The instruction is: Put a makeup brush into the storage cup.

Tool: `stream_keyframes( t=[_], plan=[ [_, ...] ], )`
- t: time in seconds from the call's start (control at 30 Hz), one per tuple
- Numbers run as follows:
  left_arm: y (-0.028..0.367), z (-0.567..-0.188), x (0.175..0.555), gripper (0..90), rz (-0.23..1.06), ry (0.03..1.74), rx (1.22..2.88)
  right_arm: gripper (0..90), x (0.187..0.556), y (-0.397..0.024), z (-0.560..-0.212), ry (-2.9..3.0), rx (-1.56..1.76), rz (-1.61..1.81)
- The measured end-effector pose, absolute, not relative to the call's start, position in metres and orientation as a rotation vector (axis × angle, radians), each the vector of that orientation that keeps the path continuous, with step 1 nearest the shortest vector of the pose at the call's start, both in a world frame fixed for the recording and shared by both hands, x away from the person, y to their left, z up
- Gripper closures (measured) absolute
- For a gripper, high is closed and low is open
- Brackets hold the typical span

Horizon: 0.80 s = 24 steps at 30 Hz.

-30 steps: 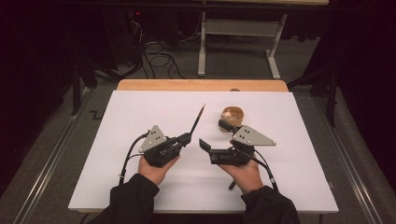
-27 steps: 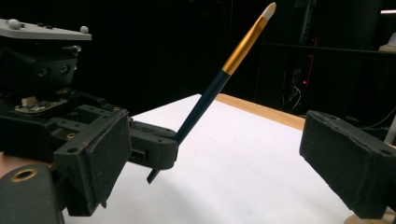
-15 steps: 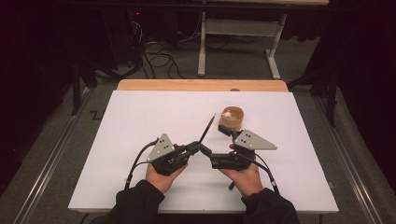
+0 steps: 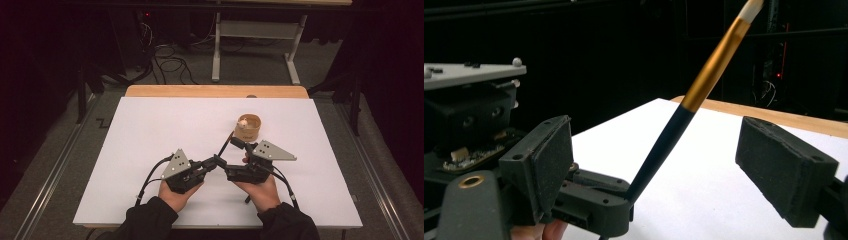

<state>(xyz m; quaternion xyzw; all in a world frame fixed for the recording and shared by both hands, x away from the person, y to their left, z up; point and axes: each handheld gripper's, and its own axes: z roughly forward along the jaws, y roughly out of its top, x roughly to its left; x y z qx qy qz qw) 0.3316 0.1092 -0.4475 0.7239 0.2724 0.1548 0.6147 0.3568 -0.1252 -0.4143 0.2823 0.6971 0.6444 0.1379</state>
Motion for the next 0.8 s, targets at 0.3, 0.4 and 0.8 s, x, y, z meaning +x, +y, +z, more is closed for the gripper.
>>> stream_keyframes(
  t=[0.3,0.4,0.8],
  plan=[
    [0.108,-0.448,0.330,84.8,0.362,0.622,1.663,24.0,0.359,-0.130,-0.416,1.990,0.876,1.931],
    [0.108,-0.449,0.330,84.7,0.365,0.623,1.661,28.0,0.360,-0.132,-0.416,1.989,0.889,1.943],
    [0.105,-0.450,0.327,84.7,0.369,0.610,1.665,48.8,0.360,-0.136,-0.416,1.974,0.896,2.019]
  ],
)
